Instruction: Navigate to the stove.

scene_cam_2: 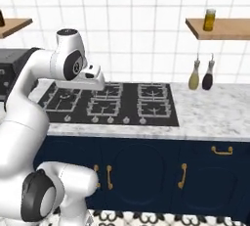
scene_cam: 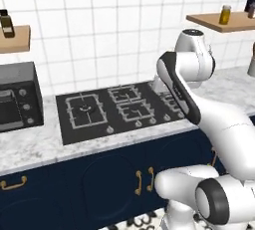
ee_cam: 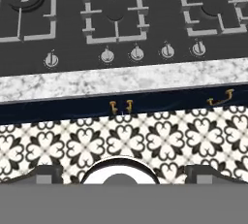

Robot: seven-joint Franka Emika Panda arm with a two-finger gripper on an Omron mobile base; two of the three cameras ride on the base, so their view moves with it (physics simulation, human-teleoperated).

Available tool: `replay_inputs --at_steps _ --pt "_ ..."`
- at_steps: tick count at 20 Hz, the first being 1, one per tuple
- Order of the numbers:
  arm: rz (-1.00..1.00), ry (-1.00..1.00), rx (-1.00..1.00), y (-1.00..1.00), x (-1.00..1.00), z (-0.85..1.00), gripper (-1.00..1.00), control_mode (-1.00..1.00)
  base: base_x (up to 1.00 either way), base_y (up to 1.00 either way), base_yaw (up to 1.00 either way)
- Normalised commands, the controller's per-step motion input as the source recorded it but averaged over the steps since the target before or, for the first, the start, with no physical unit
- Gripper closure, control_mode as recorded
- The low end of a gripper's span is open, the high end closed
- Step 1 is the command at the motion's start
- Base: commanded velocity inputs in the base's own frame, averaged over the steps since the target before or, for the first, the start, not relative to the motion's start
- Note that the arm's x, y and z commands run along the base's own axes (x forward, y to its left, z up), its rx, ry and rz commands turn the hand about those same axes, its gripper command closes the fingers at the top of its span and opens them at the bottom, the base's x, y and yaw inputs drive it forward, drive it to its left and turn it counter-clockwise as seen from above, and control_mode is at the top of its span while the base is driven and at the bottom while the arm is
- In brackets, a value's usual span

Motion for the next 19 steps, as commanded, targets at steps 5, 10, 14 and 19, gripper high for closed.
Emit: replay_inputs --at_steps 5,10,14,19 --pt "0.00 0.00 0.00 0.00 0.00 0.00 -1.00 1.00 0.74 0.34 0.01" --pt "0.00 0.00 0.00 0.00 0.00 0.00 -1.00 1.00 0.57 0.40 0.02" --pt "0.00 0.00 0.00 0.00 0.00 0.00 -1.00 1.00 0.47 0.37 0.02" --pt "0.00 0.00 0.00 0.00 0.00 0.00 -1.00 1.00 0.30 -0.10 0.13"
